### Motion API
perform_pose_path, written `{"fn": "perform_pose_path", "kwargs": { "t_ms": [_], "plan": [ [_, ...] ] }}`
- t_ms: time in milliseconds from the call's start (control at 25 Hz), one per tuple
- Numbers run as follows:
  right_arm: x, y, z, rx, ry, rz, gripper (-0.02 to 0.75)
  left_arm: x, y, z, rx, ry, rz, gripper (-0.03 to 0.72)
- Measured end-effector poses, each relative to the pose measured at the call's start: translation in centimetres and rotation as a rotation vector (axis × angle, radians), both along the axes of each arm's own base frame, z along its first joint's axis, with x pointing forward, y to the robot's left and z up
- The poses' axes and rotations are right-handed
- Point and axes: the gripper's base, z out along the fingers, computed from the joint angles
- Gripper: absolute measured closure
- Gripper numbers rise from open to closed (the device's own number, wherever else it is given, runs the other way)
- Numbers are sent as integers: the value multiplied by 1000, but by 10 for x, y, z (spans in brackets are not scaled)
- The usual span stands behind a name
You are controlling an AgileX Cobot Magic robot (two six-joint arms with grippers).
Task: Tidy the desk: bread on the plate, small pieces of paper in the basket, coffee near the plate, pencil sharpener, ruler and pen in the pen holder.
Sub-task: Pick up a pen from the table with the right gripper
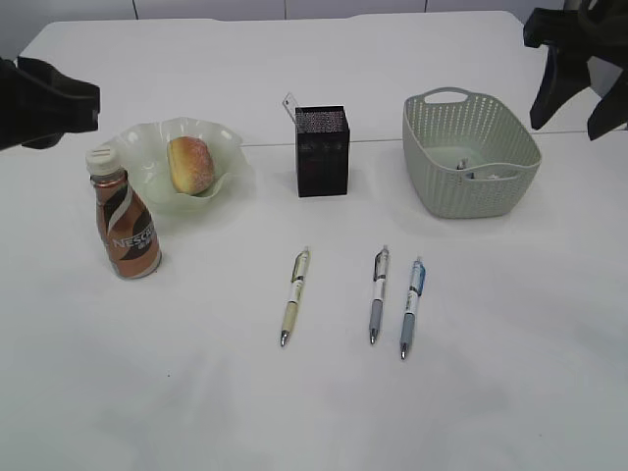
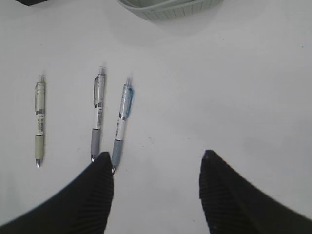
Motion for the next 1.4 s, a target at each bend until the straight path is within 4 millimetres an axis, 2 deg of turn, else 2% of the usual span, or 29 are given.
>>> {"fn": "perform_pose_path", "kwargs": {
  "t_ms": [480, 560, 760, 880, 1040, 1400],
  "plan": [
    [-1, 9, 1, 94, 5, 21, 291, 0, 5, -5, 14, 20, 54, 505],
    [-1, 9, 1, 98, 5, 21, 291, 0, 6, -5, 11, 22, 64, 468],
    [0, 9, 1, 100, 6, 23, 290, 0, 6, -5, -28, 33, 83, 278],
    [1, 10, -2, 113, 17, 16, 254, 0, 6, -5, -40, 36, 89, 225],
    [10, 17, -16, 179, 70, 7, 198, -2, 4, -3, -54, 31, 70, 216],
    [24, 21, -43, 209, 144, -5, 187, -13, -7, 6, -83, 3, -1, 214]
  ]
}}
